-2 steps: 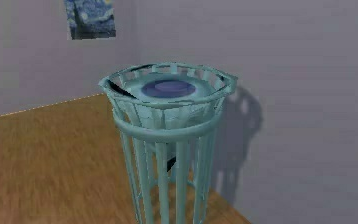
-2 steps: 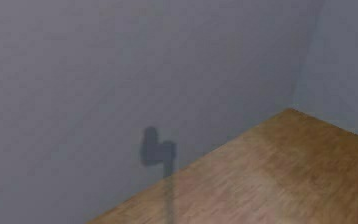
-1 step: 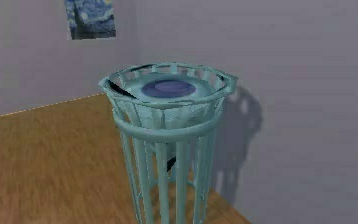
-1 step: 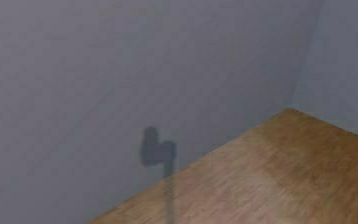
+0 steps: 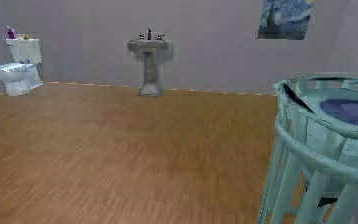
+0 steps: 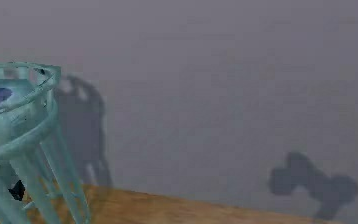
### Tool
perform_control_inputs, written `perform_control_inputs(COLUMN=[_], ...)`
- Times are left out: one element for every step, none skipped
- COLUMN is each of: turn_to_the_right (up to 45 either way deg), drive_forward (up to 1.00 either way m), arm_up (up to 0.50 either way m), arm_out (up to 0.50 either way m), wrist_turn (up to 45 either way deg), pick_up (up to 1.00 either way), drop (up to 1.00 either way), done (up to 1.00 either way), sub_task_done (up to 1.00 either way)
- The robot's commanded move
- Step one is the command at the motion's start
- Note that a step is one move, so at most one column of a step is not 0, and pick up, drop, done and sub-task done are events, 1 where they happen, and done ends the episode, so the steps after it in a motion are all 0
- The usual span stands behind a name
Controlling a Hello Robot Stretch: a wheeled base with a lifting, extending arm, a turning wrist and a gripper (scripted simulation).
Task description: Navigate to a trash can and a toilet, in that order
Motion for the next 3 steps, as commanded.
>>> perform_control_inputs(turn_to_the_right=[-33.0,0.0,-3.0], drive_forward=[0.0,1.0,0.0], arm_up=[0.0,0.0,0.0], arm_out=[0.0,0.0,0.0], wrist_turn=[0.0,0.0,0.0], pick_up=[0.0,0.0,0.0], drop=[0.0,0.0,0.0], done=[0.0,0.0,0.0], sub_task_done=[0.0,0.0,0.0])
